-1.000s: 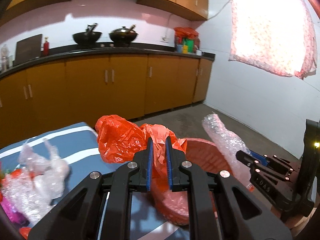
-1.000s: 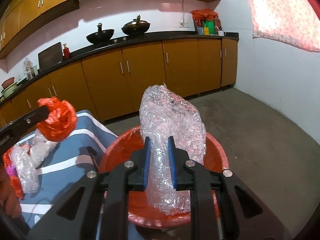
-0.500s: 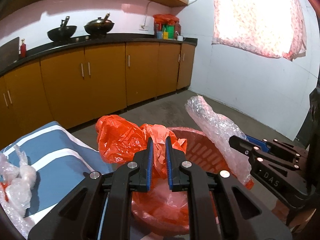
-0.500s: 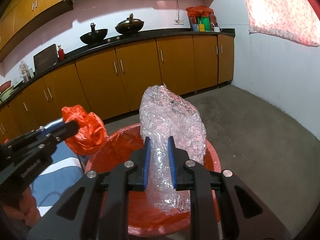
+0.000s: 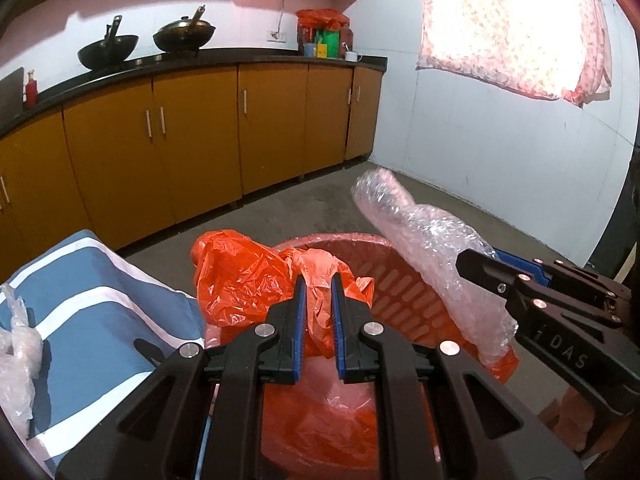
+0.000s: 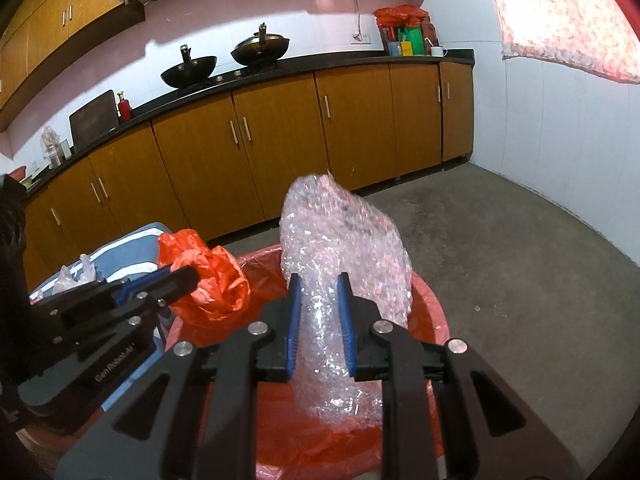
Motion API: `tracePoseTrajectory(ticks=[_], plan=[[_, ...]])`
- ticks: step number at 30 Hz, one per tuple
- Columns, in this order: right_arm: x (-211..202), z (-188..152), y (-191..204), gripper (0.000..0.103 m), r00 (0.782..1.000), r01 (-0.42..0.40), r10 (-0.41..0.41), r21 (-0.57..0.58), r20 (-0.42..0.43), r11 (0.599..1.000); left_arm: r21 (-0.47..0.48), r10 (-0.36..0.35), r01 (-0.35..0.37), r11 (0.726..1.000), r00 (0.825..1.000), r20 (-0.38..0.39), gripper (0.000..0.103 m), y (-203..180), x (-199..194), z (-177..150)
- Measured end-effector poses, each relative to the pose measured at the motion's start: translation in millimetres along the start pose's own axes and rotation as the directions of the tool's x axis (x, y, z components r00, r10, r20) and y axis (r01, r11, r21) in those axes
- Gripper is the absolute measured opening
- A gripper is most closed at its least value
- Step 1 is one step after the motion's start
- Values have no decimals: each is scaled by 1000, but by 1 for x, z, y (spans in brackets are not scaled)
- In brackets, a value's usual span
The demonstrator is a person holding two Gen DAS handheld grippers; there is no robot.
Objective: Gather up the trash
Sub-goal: 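Open the right tool over the basket while the left tool releases the red bag, then move both open tools back to the pile of bags on the table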
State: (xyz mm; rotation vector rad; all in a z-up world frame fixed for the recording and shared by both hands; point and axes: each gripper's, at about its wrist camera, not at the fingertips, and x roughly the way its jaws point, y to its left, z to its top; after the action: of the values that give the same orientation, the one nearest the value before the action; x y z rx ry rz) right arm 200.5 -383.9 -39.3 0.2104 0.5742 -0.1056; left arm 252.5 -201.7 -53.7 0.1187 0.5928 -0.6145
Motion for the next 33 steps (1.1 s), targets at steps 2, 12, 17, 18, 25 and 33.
tracePoseTrajectory(ticks=[2,12,17,18,25,33], plan=[[1,1,0,21,1000,-7,7,1,2,1000,-2,-6,6,1000,1000,-5,12,0,2,-1],[-5,2,-5,27,1000,0,0,10,11,1000,-23,-12,12,1000,1000,-19,15,7,2,-6],[-10,6,-1,31,1000,8,-8,-1,25,1000,-52,15,-15,999,1000,1,15,20,-13,-5],[-11,7,2,31,1000,5,-5,-5,27,1000,-55,32,-31,998,999,10,16,24,-20,-5],[-17,10,37,35,998,-56,58,-55,29,997,-89,153,-147,985,986,70,29,54,-74,-12],[-22,4,127,45,970,-241,240,-142,-19,960,-213,374,-344,915,919,124,45,117,-169,-41]])
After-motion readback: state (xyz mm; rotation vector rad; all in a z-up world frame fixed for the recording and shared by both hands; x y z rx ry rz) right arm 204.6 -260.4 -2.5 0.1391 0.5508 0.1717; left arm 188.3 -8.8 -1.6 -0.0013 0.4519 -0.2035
